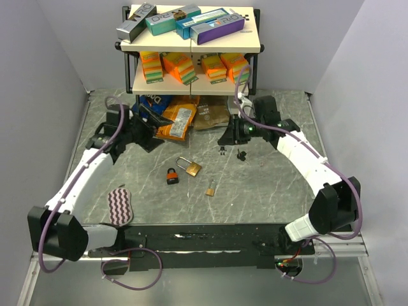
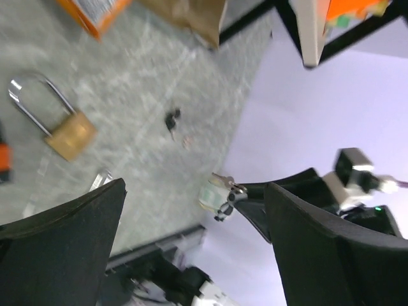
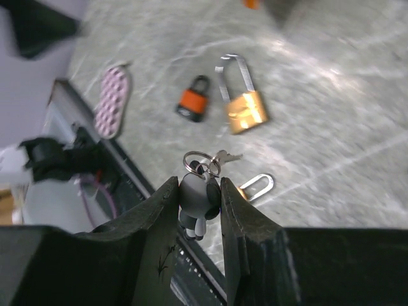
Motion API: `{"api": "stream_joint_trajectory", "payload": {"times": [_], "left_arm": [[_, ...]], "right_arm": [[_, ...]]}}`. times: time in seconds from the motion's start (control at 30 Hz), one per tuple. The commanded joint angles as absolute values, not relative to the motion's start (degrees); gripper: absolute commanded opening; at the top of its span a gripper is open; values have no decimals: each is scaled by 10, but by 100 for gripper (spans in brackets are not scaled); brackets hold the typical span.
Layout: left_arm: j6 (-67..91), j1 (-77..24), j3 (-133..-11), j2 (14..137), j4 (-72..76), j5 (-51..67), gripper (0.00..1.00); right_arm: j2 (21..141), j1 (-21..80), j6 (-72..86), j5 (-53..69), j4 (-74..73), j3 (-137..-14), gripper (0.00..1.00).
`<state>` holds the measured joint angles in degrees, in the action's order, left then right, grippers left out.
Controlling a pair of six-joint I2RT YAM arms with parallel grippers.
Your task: Unlock with the key
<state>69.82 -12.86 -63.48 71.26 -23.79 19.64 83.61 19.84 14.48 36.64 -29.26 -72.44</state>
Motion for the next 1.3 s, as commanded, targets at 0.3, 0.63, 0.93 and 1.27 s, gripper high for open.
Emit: {"api": "stream_joint_trajectory", "payload": {"times": [0.3,0.63,0.93,1.27], "left_arm": [[903,-221,-594,802,-43,315,93],[872,-231,-559,819,144,352,95],[722,-231,-500,742,304,388,98],[754,-236,-453,745,529,476,96]], "right_arm": [[867,262,78,523,-354,-837,0],[852,269,101,555,-328,-827,0],[837,256,183,619,-238,-812,0],[819,234,280,671,-144,-793,0]]}}
